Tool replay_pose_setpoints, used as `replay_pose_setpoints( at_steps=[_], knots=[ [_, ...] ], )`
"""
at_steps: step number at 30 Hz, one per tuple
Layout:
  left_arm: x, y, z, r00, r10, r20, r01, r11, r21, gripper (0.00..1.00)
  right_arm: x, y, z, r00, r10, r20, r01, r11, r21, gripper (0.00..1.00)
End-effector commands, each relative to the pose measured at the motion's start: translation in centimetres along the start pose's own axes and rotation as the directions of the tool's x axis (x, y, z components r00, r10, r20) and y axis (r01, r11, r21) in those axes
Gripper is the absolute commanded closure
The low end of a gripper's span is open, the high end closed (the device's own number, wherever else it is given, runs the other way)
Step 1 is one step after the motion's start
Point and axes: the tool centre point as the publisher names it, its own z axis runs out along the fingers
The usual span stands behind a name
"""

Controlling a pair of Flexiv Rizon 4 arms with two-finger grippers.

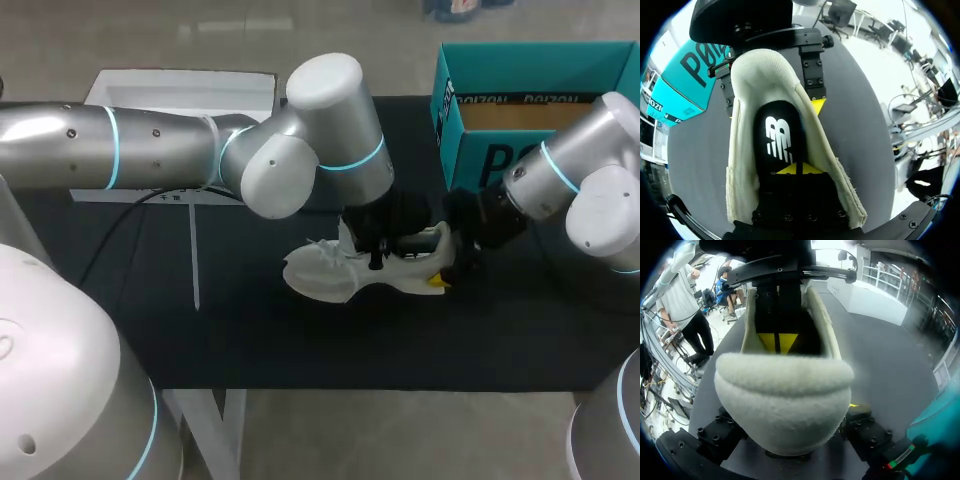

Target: Take the shoe out of the shoebox, open the shoe tongue, remove and reinsert the insole, then place the shoe into the shoebox

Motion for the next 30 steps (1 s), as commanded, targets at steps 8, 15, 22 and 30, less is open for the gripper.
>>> replay_pose_setpoints(
  at_steps=[8,15,22,30],
  knots=[
    [1.1,-0.2,0.5,0.998,-0.003,-0.061,0.004,1.000,0.014,0.97,0.1,0.0,0.1,1.000,0.000,0.001,0.000,1.000,0.003,1.00],
    [1.5,-0.1,1.0,0.986,0.004,-0.166,-0.007,1.000,-0.019,1.00,0.1,0.0,0.1,1.000,0.000,0.001,0.000,1.000,0.003,1.00],
    [2.0,0.0,1.5,0.982,0.006,-0.189,-0.012,0.999,-0.032,0.94,0.1,0.0,0.1,1.000,0.000,0.001,0.000,1.000,0.003,1.00],
    [2.3,0.3,1.8,0.983,0.008,-0.182,-0.014,1.000,-0.028,0.61,0.1,0.0,0.1,1.000,0.000,0.001,0.000,1.000,0.003,1.00]
  ],
)
